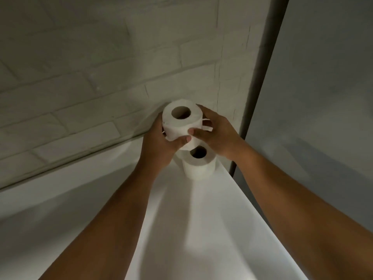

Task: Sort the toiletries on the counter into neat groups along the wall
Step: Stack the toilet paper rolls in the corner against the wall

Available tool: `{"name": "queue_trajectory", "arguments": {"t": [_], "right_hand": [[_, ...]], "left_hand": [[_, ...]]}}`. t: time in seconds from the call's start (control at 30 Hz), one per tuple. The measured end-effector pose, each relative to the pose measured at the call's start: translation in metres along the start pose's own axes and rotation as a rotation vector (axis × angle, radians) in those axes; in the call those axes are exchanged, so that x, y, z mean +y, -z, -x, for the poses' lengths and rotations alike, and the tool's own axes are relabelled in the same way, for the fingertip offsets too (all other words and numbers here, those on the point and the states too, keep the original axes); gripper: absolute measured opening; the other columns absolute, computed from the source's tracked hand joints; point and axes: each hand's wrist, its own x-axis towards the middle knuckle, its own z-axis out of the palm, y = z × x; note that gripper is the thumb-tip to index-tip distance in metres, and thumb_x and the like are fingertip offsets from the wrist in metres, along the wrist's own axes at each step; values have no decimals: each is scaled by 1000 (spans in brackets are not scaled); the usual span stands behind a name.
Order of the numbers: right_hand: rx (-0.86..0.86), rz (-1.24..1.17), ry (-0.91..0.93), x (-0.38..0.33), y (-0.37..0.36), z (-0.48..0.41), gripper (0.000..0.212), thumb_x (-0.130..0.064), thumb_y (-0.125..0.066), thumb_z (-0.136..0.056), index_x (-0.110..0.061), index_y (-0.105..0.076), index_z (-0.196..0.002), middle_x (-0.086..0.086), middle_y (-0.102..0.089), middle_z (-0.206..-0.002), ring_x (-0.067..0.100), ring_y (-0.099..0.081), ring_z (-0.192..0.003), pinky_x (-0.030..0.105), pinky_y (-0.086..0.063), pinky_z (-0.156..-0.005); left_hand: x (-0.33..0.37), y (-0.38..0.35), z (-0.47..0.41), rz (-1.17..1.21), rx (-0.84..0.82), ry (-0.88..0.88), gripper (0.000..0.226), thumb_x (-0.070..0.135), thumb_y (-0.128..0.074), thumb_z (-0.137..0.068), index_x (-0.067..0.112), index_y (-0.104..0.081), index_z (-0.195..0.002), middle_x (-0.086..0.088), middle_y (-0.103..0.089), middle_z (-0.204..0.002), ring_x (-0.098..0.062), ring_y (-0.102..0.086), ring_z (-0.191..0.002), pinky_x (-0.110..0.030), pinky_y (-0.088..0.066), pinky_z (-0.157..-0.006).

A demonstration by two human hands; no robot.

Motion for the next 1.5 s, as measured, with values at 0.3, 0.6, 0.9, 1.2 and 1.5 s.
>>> {"name": "queue_trajectory", "arguments": {"t": [0.3, 0.6, 0.9, 1.2, 1.5], "right_hand": [[10, -131, -45, 40, -3, -37, 60, -38, -72, -86, -29, -48, -140, -8, -60, -131, 14, -57, -120, 36, -49, -101], [5, -289, -44, 49, -2, -43, 62, -34, -76, -84, -32, -50, -140, -12, -60, -134, 10, -57, -123, 39, -50, -103], [-53, -401, -101, 58, -5, -40, 53, -26, -70, -89, -35, -52, -138, -8, -62, -132, 16, -59, -122, 48, -49, -103], [-71, -367, -139, 57, -6, -41, 49, -26, -63, -91, -39, -52, -137, -9, -64, -128, 16, -61, -118, 47, -50, -101], [-56, -337, -118, 53, -11, -40, 57, -29, -61, -87, -38, -47, -141, -8, -61, -133, 17, -56, -125, 49, -46, -106]], "left_hand": [[-30, -15, -38, -72, 0, 26, 88, 43, -88, -69, 32, -43, -144, 13, -55, -140, -9, -54, -129, -43, -51, -103], [-40, -15, -48, -53, 24, 14, 90, 38, -89, -67, 32, -42, -143, 14, -55, -139, -10, -55, -128, -45, -53, -101], [-41, -24, -37, -26, 26, 23, 98, 42, -88, -64, 29, -36, -146, 13, -53, -142, -9, -53, -130, -45, -52, -101], [-51, -27, -40, -47, 8, 131, 105, 50, -90, -57, 33, -34, -145, 11, -56, -139, -13, -58, -124, -46, -55, -95], [-52, -24, -41, -32, -17, 150, 105, 49, -91, -55, 35, -37, -144, 10, -58, -136, -15, -60, -122, -46, -56, -93]]}}
